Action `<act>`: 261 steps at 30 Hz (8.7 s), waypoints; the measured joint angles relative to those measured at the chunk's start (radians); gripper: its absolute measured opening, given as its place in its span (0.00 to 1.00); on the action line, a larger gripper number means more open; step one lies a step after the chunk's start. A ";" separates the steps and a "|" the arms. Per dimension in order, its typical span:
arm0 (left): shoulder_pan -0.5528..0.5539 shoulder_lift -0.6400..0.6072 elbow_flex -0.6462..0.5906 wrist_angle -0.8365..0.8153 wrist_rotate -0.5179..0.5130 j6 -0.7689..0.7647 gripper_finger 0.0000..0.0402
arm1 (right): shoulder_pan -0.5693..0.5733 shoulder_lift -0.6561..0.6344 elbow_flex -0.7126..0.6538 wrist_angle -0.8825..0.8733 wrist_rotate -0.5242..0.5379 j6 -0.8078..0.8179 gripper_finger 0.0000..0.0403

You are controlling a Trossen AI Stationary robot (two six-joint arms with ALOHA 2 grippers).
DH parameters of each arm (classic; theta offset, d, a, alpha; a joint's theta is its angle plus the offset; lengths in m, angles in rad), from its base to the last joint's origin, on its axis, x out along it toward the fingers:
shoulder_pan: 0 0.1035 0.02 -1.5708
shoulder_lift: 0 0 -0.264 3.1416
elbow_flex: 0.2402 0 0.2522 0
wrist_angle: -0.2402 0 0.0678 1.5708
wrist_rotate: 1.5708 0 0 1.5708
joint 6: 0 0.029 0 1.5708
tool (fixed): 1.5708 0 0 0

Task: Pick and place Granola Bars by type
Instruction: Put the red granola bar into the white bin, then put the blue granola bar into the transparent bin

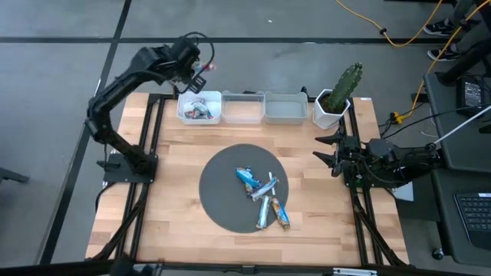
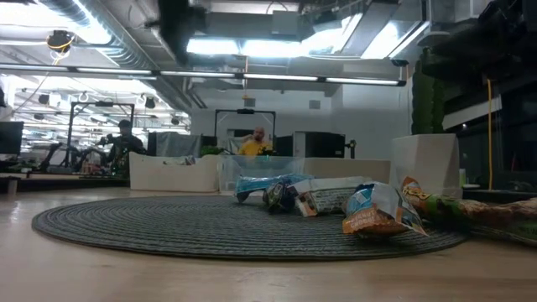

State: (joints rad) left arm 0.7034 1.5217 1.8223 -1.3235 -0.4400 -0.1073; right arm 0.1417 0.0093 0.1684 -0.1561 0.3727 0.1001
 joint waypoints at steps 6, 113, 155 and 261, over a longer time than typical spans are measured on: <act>0.089 0.000 -0.336 0.177 0.130 0.017 0.06 | 0.000 0.000 0.000 -0.008 0.028 0.001 0.69; -0.660 0.525 -0.334 0.506 0.565 0.061 0.20 | 0.000 0.000 0.000 -0.007 -0.009 0.049 0.69; -0.133 0.171 0.319 0.250 0.435 0.113 0.08 | 0.000 0.000 0.000 -0.014 -0.007 0.048 0.69; -0.698 0.788 0.128 0.150 0.487 0.833 0.61 | 0.000 0.000 0.000 -0.051 -0.009 0.055 0.69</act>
State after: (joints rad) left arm 0.0053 2.3093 1.9503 -1.1735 0.0467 0.7255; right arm 0.1417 0.0090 0.1680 -0.2072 0.3637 0.1550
